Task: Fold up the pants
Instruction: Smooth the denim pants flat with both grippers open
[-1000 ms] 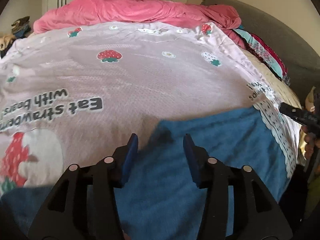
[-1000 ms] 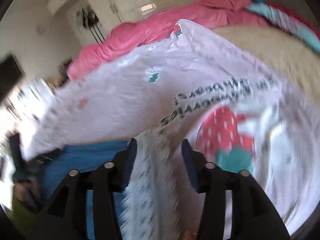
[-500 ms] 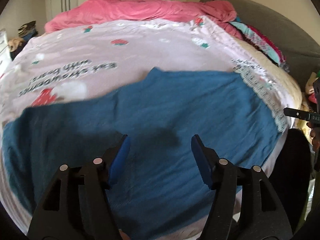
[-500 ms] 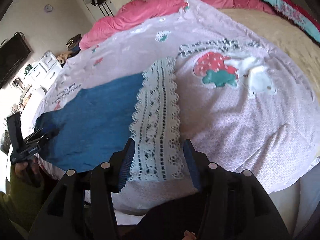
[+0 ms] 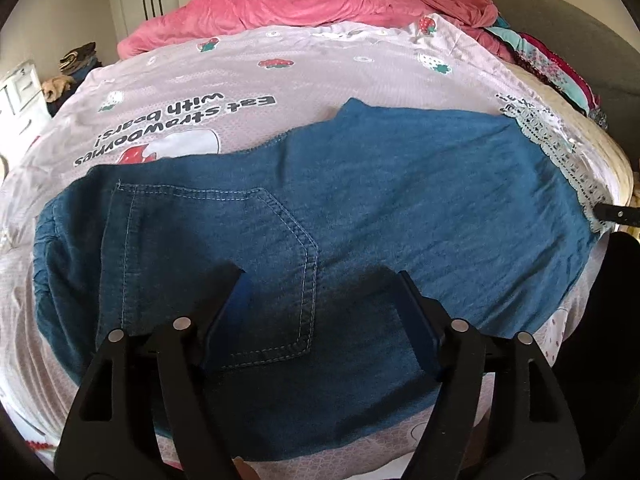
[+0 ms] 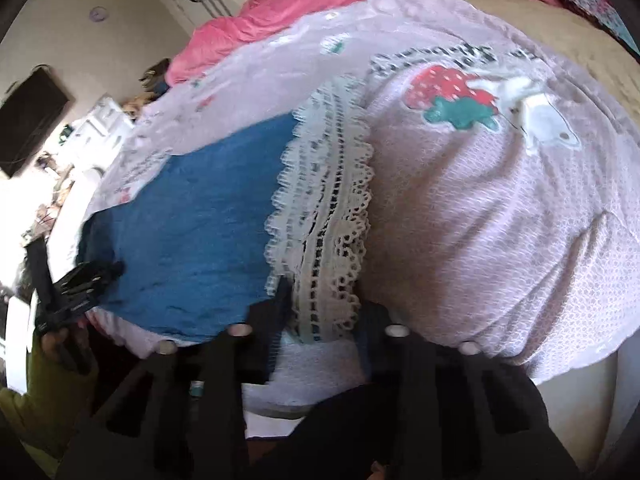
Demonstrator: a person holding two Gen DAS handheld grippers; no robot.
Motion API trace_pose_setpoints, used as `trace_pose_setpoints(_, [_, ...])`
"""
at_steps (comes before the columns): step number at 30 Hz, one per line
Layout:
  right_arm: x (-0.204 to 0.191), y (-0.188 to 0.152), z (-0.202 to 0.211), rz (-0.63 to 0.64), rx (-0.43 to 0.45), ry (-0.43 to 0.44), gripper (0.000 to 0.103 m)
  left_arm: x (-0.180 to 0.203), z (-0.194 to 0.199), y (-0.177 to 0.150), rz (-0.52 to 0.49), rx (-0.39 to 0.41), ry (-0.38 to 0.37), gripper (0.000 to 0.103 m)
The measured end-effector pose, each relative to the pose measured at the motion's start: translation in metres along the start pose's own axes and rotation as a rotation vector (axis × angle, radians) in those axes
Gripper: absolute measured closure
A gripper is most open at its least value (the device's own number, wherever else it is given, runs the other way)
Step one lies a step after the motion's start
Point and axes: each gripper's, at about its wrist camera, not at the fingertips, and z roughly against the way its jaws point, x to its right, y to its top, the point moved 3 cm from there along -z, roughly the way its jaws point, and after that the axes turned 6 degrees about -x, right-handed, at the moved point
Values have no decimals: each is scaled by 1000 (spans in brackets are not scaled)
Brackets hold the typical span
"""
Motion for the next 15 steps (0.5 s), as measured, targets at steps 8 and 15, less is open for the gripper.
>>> trace_pose_setpoints(8, [-5, -10, 2, 87, -59, -159, 84, -9, 1, -10, 16, -12, 15, 38])
trace_pose_setpoints(15, [-1, -11, -9, 65, -95, -209, 74, -9, 1, -10, 14, -2, 4, 38])
